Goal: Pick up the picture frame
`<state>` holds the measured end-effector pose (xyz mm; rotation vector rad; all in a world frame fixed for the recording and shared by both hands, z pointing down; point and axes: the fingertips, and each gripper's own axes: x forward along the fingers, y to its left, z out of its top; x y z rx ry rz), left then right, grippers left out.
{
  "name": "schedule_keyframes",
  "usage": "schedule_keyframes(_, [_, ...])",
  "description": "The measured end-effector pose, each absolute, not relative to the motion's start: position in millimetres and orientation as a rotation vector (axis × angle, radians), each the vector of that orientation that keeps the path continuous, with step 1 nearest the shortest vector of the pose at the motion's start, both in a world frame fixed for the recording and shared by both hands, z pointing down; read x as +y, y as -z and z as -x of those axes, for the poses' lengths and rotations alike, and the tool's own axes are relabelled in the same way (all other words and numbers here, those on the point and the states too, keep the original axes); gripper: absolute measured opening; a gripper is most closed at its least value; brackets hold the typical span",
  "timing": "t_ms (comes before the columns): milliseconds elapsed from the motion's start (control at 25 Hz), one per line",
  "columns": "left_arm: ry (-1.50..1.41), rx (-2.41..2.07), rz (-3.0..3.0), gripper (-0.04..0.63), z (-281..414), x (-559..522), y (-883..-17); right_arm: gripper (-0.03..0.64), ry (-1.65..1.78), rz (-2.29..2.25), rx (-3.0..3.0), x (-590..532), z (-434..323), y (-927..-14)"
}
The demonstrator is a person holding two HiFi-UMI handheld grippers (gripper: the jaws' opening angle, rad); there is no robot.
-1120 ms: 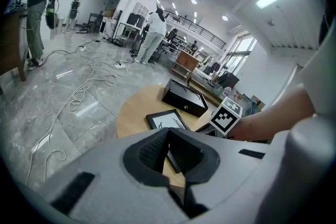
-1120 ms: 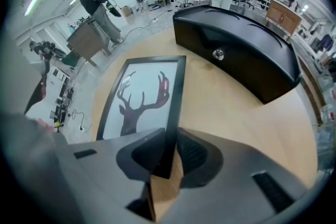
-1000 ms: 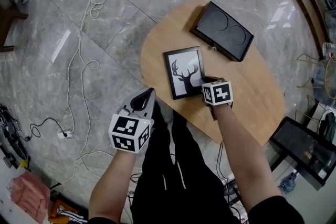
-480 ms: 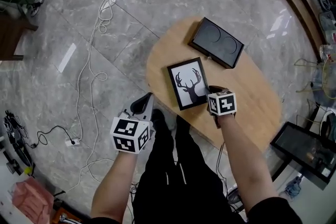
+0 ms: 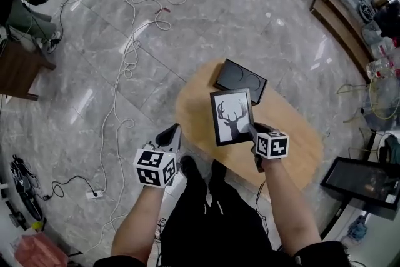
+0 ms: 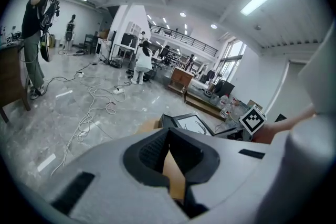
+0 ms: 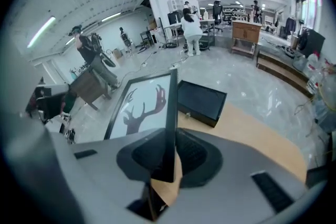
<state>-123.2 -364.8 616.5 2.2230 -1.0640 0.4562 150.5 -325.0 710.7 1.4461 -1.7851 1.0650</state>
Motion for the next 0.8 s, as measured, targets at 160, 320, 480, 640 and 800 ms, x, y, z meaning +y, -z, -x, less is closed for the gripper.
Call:
schedule_keyframes(160, [-0.446, -1.052, -2.3, 0.008, 112, -370, -577, 0.071, -1.034, -1.552, -1.852, -326, -161, -652])
schedule_keyframes(320, [-0.434, -1.061, -2.361, 0.008, 100, -372, -534, 0.071, -0.992, -1.64, -1.922, -325, -177, -594])
schedule_keyframes(480, [-0.431, -1.064, -2.412, 0.008, 66, -356, -500, 0.071, -0.95, -1.712, -1.988, -309, -217, -547])
schedule_keyframes(640, [-0.431, -1.073, -2.468, 0.008, 27, -337, -470, 0.071, -0.922, -1.77, -2.043, -285, -259, -510])
schedule_keyframes(800, [-0.405, -1.06, -2.51, 0.008, 6, -328, -450, 0.071, -0.894, -1.829, -2.094, -269, -273, -485])
